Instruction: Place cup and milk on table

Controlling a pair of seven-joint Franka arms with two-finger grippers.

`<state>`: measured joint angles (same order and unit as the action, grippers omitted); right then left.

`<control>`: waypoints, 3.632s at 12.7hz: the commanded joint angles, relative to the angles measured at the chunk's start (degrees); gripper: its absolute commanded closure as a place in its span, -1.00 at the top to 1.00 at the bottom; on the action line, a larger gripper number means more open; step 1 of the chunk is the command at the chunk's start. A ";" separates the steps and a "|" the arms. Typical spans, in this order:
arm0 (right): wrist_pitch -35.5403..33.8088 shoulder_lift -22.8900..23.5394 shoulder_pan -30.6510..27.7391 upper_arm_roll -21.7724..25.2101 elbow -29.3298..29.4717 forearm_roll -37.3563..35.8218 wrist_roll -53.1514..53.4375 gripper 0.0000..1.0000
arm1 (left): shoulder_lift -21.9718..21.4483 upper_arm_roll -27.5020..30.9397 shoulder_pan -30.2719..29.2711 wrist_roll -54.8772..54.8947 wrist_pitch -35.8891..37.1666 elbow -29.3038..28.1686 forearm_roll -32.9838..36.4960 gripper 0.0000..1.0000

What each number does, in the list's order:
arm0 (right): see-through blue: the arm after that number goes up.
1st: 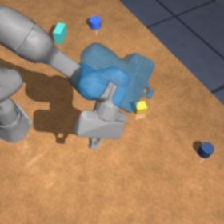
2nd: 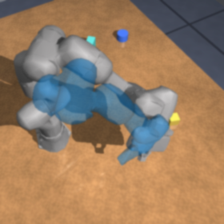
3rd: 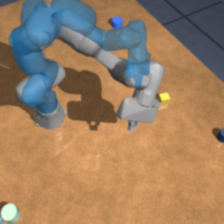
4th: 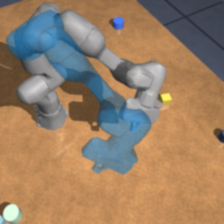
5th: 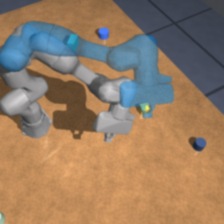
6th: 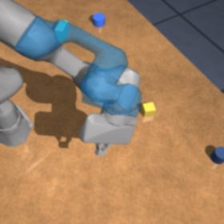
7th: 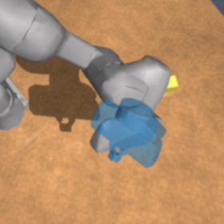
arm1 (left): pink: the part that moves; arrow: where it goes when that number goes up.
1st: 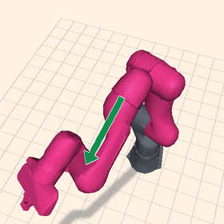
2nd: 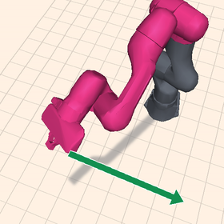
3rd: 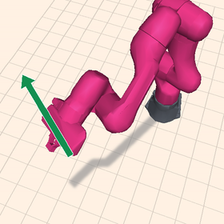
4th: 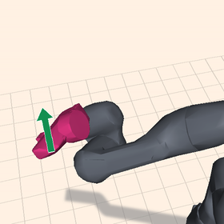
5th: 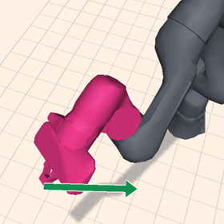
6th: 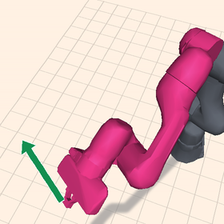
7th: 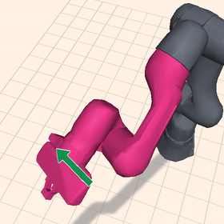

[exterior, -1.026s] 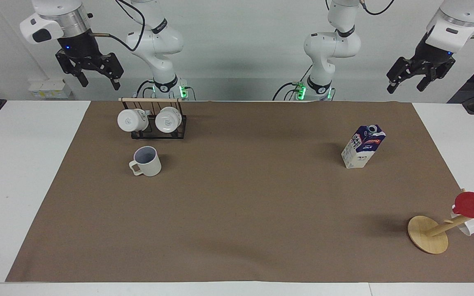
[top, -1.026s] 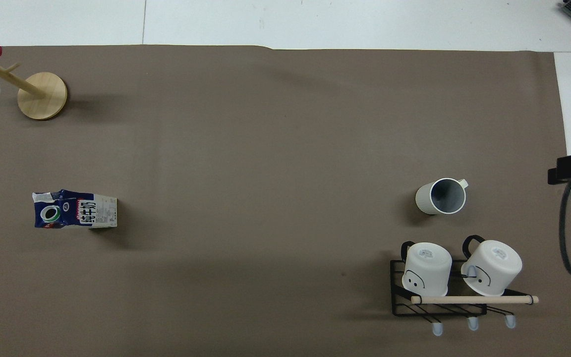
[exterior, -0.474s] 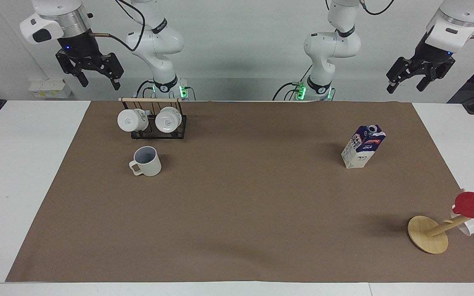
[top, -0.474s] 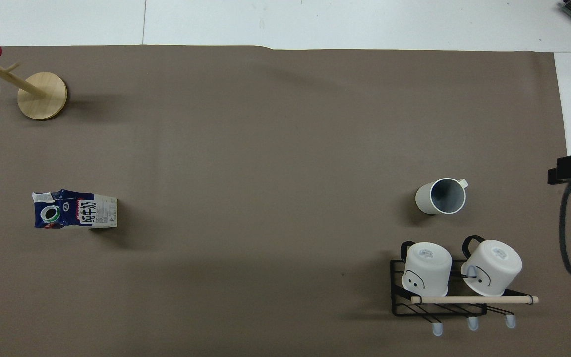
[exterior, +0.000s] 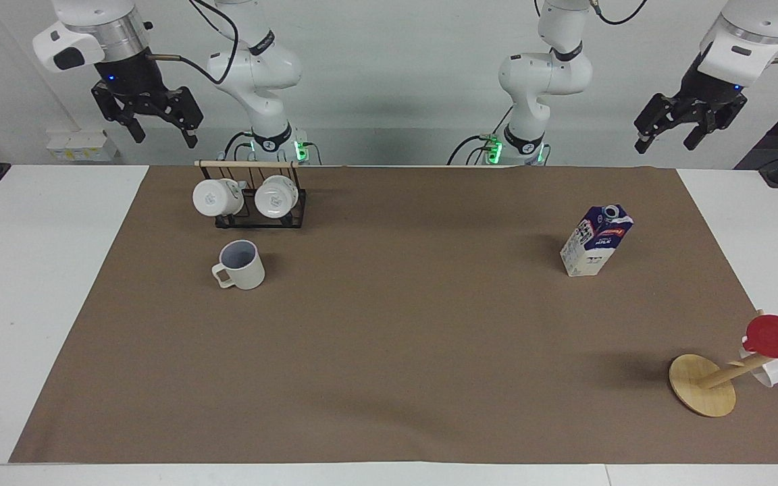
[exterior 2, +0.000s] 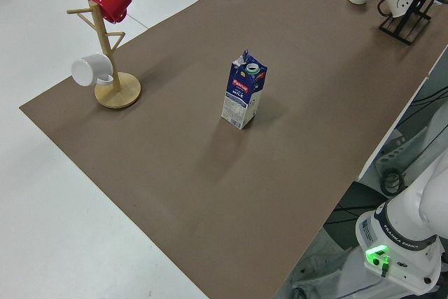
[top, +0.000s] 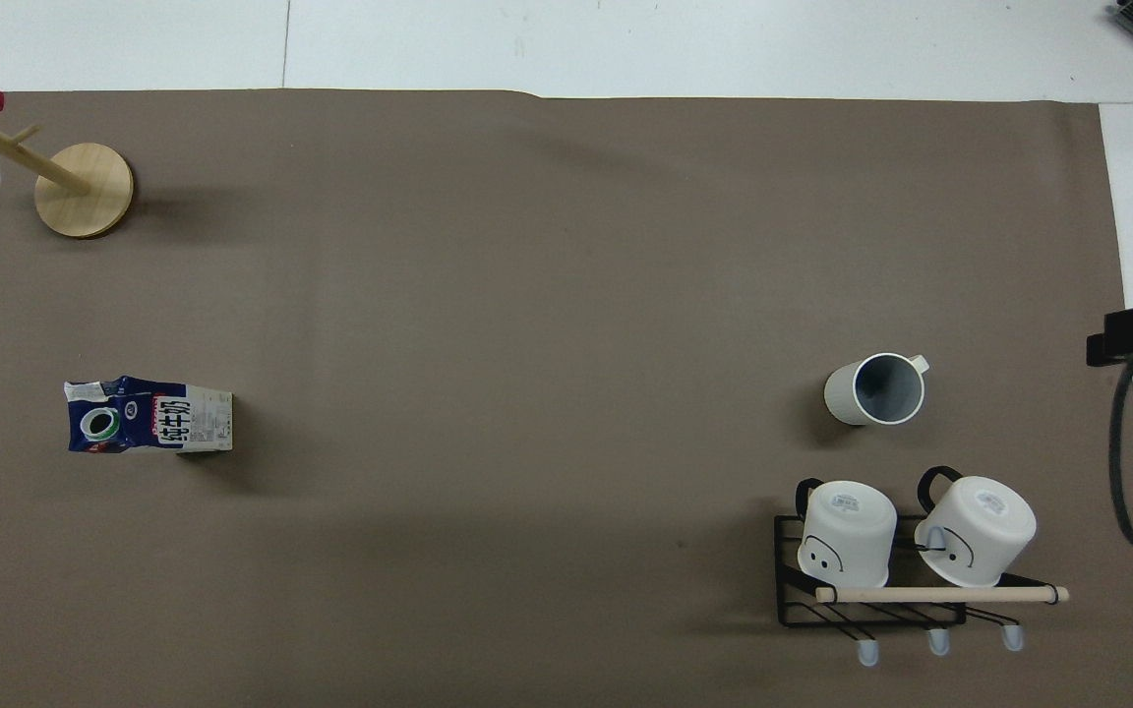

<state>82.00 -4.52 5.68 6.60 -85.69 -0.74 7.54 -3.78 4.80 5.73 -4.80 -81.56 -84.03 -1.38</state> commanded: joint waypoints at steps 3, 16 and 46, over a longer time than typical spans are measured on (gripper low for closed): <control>3.24 -1.46 0.21 -0.44 -3.42 1.26 4.33 1.00 | -0.79 0.39 0.33 -0.56 0.26 -0.88 0.50 1.00; 26.17 -0.49 8.03 -0.44 -25.65 1.61 -1.73 1.00 | -1.05 0.39 0.42 0.05 -0.10 -0.96 0.50 1.00; 52.12 11.11 5.74 -0.44 -39.56 1.70 -1.12 -1.00 | -9.93 0.39 -1.69 9.81 -37.53 -45.17 2.96 1.00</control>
<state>133.17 7.02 12.01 6.50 -124.50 -0.14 6.67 -13.74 5.35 4.26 4.53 -116.39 -127.52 0.54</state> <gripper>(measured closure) 0.626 0.000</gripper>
